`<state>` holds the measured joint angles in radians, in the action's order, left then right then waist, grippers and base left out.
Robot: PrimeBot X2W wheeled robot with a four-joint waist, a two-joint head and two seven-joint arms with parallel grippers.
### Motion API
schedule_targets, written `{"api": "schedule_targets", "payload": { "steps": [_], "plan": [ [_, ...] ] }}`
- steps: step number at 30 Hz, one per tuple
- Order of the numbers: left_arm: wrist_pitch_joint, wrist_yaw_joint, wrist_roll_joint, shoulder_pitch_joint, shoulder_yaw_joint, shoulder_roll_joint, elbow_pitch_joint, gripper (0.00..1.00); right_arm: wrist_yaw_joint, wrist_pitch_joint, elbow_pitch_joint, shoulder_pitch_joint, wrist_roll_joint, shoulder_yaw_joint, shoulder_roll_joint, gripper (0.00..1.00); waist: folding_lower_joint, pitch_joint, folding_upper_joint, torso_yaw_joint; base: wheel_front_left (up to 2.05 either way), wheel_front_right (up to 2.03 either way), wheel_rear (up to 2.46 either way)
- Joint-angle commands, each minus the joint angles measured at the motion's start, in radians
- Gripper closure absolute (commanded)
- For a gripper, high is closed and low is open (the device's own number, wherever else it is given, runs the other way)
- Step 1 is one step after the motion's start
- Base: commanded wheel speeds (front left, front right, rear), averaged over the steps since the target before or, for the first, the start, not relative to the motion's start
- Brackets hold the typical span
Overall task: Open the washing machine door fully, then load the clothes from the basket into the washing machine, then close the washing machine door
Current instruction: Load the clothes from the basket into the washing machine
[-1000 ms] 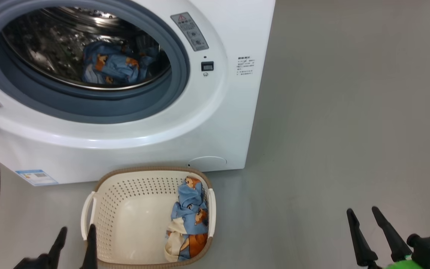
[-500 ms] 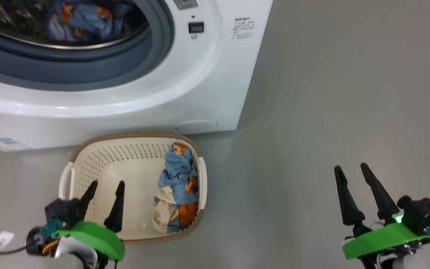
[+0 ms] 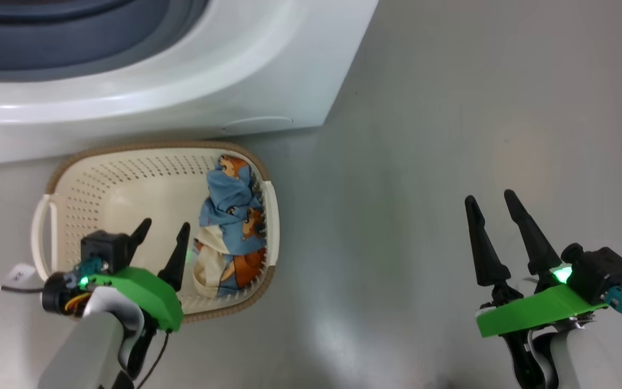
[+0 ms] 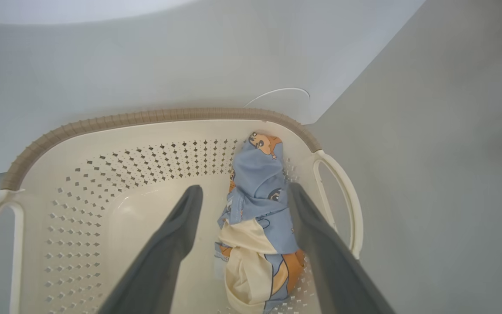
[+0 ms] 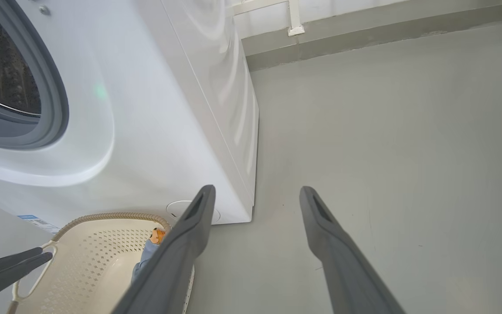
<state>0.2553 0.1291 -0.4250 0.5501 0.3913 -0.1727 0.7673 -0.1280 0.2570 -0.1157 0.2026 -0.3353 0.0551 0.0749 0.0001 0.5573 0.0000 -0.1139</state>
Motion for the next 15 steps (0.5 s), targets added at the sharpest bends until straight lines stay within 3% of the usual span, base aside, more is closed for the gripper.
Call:
{"api": "schedule_targets", "payload": {
  "steps": [1,15],
  "plan": [
    [0.006,0.002,-0.018,0.021,-0.012,-0.033,0.002,0.00,-0.003,0.005,0.027,0.006,0.011,0.028,-0.003,0.00,-0.0001,0.059,0.0000,-0.029,0.00,0.00,0.00],
    [0.006,0.002,-0.154,0.202,0.222,-0.087,0.121,0.00,-0.003,0.005,0.047,0.069,0.016,0.064,-0.021,0.00,-0.0001,0.197,0.0000,-0.073,0.00,0.00,0.00]
  ]
}}
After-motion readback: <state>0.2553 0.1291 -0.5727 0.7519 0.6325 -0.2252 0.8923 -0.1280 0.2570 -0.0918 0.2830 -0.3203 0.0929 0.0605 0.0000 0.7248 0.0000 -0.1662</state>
